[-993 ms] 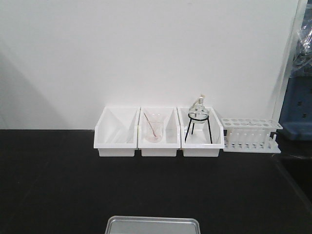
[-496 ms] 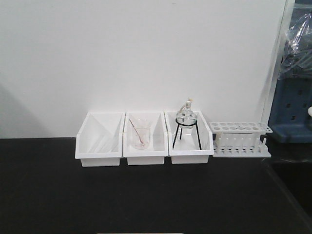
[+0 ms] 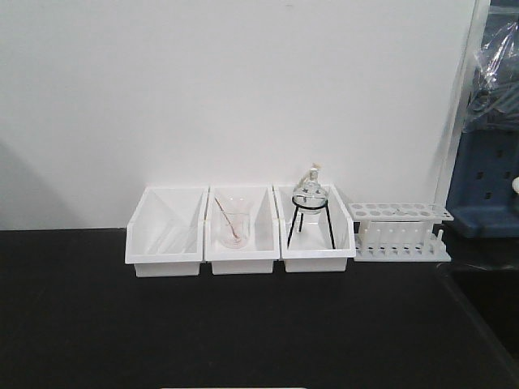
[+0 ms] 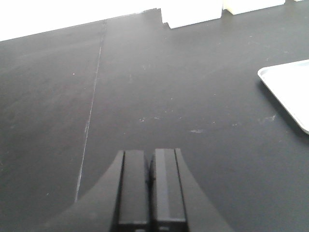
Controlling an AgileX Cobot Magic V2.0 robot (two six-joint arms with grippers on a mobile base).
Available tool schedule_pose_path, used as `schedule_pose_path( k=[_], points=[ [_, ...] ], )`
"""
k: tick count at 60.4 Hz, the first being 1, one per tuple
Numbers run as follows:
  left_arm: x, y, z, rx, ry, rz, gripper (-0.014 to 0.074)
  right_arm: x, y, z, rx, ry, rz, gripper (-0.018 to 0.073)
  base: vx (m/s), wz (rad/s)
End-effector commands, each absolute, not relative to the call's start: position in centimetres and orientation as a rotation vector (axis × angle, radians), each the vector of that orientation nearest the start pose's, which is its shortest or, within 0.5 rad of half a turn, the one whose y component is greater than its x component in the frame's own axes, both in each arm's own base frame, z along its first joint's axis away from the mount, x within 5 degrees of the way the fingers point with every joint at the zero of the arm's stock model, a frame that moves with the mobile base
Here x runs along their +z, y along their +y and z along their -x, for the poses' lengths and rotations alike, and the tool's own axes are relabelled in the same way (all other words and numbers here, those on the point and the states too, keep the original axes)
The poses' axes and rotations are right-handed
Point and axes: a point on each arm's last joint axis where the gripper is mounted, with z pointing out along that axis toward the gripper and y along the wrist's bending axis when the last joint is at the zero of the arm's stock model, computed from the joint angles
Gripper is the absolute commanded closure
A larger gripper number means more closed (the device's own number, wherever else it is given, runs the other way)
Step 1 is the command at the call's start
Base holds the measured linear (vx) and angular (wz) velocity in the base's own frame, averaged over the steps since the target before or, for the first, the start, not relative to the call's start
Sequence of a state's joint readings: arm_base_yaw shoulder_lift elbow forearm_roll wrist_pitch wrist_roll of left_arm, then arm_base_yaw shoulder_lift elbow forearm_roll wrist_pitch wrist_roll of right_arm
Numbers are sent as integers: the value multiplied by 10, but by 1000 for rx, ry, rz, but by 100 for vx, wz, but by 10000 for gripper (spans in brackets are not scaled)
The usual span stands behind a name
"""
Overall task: Move beaker to silver tray on left bench
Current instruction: 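Lower the held beaker toward the silver tray with the right gripper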
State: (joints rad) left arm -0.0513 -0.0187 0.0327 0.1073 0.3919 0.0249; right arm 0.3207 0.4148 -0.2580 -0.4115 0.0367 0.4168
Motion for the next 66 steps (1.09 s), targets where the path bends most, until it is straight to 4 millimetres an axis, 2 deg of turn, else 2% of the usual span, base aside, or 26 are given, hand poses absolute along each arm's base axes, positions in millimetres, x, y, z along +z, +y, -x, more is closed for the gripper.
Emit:
schedule_pose_path(
  k=[1,8,22,30,39,43,46,50,59,66],
  points=[
    [169,0,-54,77,1813,-144,595,287,39,-100,250,1498,340,571,0,0],
    [169,0,-54,77,1813,-144,595,282,55,-124,292,1485,434,571,0,0],
    [169,0,-54,77,1813,-144,595,255,100,-197,487,1493,599,571,0,0],
    [169,0,-54,77,1813,-144,595,224,132,-236,668,1480,721,571,0,0],
    [169,0,-54,77,1813,-144,595,178,180,-271,820,1537,785,571,0,0],
    [169,0,-54,77,1813,-144,595,162,198,-282,851,1553,798,571,0,0],
    [169,0,-54,77,1813,-144,595,149,208,-288,872,1562,790,571,0,0],
    [169,0,-54,77,1813,-144,595,141,214,-294,888,1552,772,571,0,0],
    [169,0,-54,77,1813,-144,595,127,213,-301,857,1605,729,571,0,0],
    [169,0,-54,77,1813,-144,595,118,212,-303,777,1630,779,568,0,0]
  ],
)
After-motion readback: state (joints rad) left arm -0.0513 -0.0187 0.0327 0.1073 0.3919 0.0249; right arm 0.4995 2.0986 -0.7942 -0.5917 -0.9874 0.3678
